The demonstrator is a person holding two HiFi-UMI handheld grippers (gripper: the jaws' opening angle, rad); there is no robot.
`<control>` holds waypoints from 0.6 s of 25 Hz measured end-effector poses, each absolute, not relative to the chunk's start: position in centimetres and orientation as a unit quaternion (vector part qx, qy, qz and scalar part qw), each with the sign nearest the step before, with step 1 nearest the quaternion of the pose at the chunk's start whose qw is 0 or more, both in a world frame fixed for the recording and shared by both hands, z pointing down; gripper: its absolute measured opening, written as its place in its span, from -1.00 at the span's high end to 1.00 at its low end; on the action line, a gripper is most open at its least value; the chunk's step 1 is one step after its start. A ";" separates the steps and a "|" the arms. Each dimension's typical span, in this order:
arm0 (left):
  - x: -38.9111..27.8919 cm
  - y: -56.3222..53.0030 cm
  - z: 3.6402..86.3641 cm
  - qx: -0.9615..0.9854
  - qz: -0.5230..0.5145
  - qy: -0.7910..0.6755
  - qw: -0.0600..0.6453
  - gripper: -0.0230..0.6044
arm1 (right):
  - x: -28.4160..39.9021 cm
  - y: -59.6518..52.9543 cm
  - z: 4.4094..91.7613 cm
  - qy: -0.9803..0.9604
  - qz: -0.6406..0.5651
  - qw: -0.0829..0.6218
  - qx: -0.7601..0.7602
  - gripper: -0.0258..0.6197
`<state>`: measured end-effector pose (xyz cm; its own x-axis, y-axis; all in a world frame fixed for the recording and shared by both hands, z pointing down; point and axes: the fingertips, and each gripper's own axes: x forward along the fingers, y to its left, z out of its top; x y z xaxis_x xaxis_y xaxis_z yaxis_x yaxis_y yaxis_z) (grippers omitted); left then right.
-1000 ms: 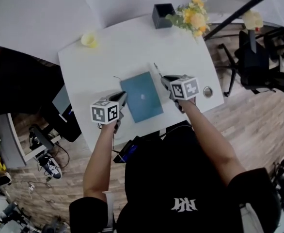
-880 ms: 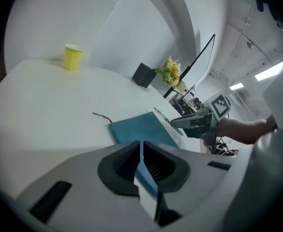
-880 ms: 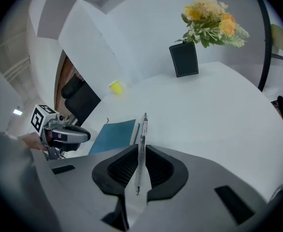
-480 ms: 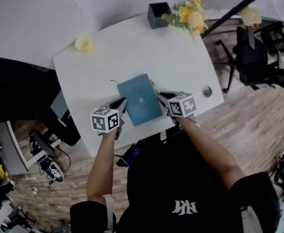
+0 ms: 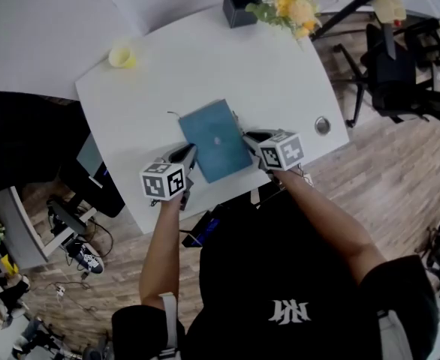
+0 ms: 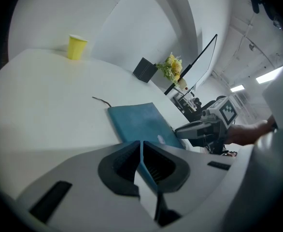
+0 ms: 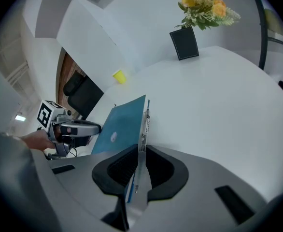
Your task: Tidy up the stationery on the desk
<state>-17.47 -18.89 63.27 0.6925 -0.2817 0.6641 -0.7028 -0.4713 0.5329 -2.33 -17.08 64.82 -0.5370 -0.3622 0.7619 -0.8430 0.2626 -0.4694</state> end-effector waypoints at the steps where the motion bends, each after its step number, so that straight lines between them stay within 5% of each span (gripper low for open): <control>1: -17.5 -18.8 63.3 0.820 0.253 -0.300 0.416 0.85 | -2.4 -17.1 64.9 -0.749 0.456 0.264 0.401 0.70; 15: -16.7 -18.0 62.8 0.823 0.262 -0.298 0.405 0.85 | -3.2 -16.4 64.7 -0.770 0.429 0.300 0.366 0.70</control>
